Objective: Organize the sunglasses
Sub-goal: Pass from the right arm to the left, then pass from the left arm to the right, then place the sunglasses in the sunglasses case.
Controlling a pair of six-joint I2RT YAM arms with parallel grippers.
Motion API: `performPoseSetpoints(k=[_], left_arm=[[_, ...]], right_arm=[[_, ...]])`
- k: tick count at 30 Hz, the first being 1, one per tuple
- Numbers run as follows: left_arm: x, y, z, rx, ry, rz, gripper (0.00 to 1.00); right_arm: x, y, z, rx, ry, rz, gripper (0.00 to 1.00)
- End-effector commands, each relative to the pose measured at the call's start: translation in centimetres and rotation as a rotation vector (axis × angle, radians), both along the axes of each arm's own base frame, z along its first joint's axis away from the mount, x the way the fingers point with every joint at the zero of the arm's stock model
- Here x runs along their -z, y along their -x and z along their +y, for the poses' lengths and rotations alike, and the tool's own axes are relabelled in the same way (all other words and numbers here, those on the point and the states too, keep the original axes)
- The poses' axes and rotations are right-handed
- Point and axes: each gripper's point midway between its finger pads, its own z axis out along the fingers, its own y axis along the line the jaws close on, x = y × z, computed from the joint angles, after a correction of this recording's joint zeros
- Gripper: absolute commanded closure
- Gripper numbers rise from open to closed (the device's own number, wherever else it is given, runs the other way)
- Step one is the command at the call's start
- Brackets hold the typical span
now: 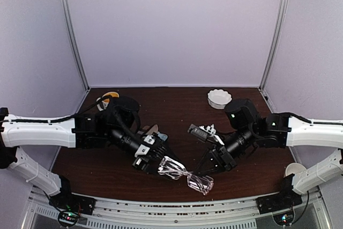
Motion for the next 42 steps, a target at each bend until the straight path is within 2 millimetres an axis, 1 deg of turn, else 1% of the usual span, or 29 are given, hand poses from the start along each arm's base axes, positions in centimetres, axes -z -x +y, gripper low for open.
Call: performPoseSetpoints(k=[1, 4, 6, 8, 10, 11, 13, 15, 17, 20, 22, 25, 26, 27, 28, 29, 31, 33, 35, 38, 40, 42], left_arm=[[-1.2, -0.5, -0.8, -0.009, 0.040, -0.044, 0.70], [-0.7, -0.8, -0.9, -0.023, 0.025, -0.054, 0.70], [-0.5, -1.0, -0.9, -0.036, 0.015, -0.058, 0.66], [-0.4, -1.2, -0.9, -0.048, 0.006, -0.061, 0.57], [-0.4, -1.3, -0.7, -0.060, 0.007, -0.069, 0.46], [-0.4, -1.4, -0.6, -0.072, 0.010, -0.074, 0.42], [-0.5, -1.7, -0.4, -0.098, 0.014, -0.087, 0.37], [-0.5, -2.1, -0.1, -0.129, 0.014, -0.103, 0.28], [-0.6, -2.3, 0.4, -0.157, 0.018, -0.119, 0.24], [-0.9, -2.9, 1.1, -0.214, 0.028, -0.143, 0.23], [-1.2, -3.9, 1.5, -0.285, 0.041, -0.156, 0.23], [-1.7, -6.6, 2.1, -0.466, 0.069, -0.180, 0.21], [-1.5, -7.6, 2.4, -0.537, 0.072, -0.188, 0.20], [-2.1, -9.2, 2.9, -0.641, 0.095, -0.192, 0.19], [-2.4, -10.3, 3.4, -0.722, 0.101, -0.172, 0.18], [-3.1, -11.4, 4.0, -0.808, 0.116, -0.145, 0.14], [-3.9, -12.9, 4.9, -0.936, 0.131, -0.081, 0.03], [-4.2, -13.7, 5.5, -1.000, 0.127, -0.038, 0.02], [-4.4, -13.9, 5.5, -1.022, 0.117, -0.009, 0.02], [-5.5, -14.5, 5.5, -1.081, 0.121, 0.077, 0.02], [-6.2, -14.3, 5.3, -1.082, 0.124, 0.150, 0.02], [-7.0, -13.9, 4.8, -1.063, 0.140, 0.219, 0.02]], right_arm=[[0.0, 0.2, 0.3, -0.015, -0.018, -0.002, 1.00], [0.2, 0.4, 0.4, -0.020, -0.018, 0.003, 1.00], [0.1, 0.3, 0.5, -0.016, -0.024, 0.003, 1.00], [0.0, 0.2, 0.6, -0.010, -0.026, 0.001, 1.00], [0.0, -0.1, 0.7, 0.002, -0.023, -0.006, 1.00], [0.0, -0.2, 0.7, 0.010, -0.020, -0.012, 1.00], [0.1, -0.6, 0.7, 0.032, -0.006, -0.032, 1.00], [0.0, -1.0, 0.6, 0.060, 0.001, -0.053, 1.00], [-0.3, -1.3, 0.5, 0.084, -0.004, -0.073, 1.00], [-0.5, -1.6, 0.2, 0.112, -0.012, -0.094, 1.00], [-0.7, -1.9, 0.0, 0.135, -0.015, -0.108, 1.00], [-0.8, -2.7, -0.3, 0.183, -0.011, -0.120, 1.00], [-1.0, -2.9, -0.4, 0.199, -0.014, -0.125, 1.00], [-1.1, -3.2, -0.6, 0.220, -0.014, -0.132, 1.00], [-1.3, -3.4, -0.7, 0.235, -0.021, -0.137, 1.00], [-1.7, -3.7, -0.8, 0.256, -0.029, -0.144, 1.00], [-2.4, -4.8, -1.1, 0.323, -0.036, -0.166, 1.00], [-3.1, -6.3, -1.6, 0.403, -0.039, -0.189, 1.00], [-3.9, -7.8, -2.1, 0.488, -0.040, -0.202, 1.00], [-5.2, -10.0, -3.0, 0.622, -0.050, -0.213, 1.00], [-6.1, -11.1, -3.5, 0.704, -0.073, -0.211, 1.00], [-7.2, -11.8, -3.7, 0.754, -0.106, -0.204, 1.00]])
